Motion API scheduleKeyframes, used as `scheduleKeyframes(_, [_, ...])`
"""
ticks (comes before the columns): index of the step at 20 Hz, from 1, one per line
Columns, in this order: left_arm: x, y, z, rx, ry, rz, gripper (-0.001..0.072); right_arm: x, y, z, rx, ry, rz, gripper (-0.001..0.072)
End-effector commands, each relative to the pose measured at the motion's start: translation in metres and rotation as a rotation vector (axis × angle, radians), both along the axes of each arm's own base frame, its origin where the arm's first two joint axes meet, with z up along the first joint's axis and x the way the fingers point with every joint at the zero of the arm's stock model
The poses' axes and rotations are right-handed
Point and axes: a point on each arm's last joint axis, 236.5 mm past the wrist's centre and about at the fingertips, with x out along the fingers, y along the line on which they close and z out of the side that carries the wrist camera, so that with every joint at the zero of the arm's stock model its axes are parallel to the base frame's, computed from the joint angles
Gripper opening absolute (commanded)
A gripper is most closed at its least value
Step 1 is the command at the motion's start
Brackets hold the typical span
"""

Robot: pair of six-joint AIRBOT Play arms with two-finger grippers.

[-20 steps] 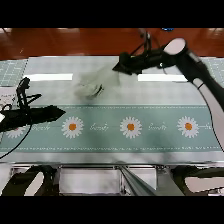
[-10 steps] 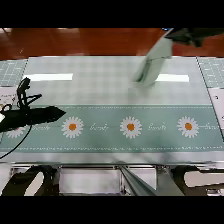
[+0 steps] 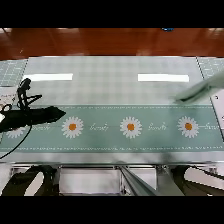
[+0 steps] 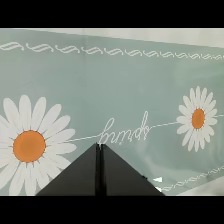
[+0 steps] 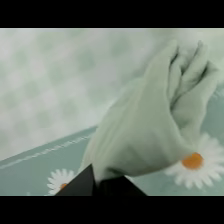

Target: Fold the shirts.

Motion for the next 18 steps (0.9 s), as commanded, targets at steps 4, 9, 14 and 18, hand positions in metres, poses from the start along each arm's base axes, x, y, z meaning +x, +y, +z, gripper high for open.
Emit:
scheduleKeyframes(4, [0.006,0.002,0.001,0.006,-0.022,0.014,0.002,-0.151,-0.067,-0.055,-0.114,0.327,-0.422,0.002])
scheduleKeyframes(9, [0.003,-0.005,0.002,0.02,-0.042,-0.035,0.002,-0.281,-0.089,-0.093,-0.289,0.691,-0.556,0.0021])
scheduleKeyframes(14, [0.006,-0.009,0.0,0.022,-0.049,-0.042,0.002,-0.325,-0.076,-0.126,-0.239,0.851,-0.629,0.0414])
scheduleKeyframes(18, [0.037,0.006,0.01,0.042,-0.134,0.043,0.002,-0.314,-0.087,-0.125,-0.269,0.789,-0.645,0.0409])
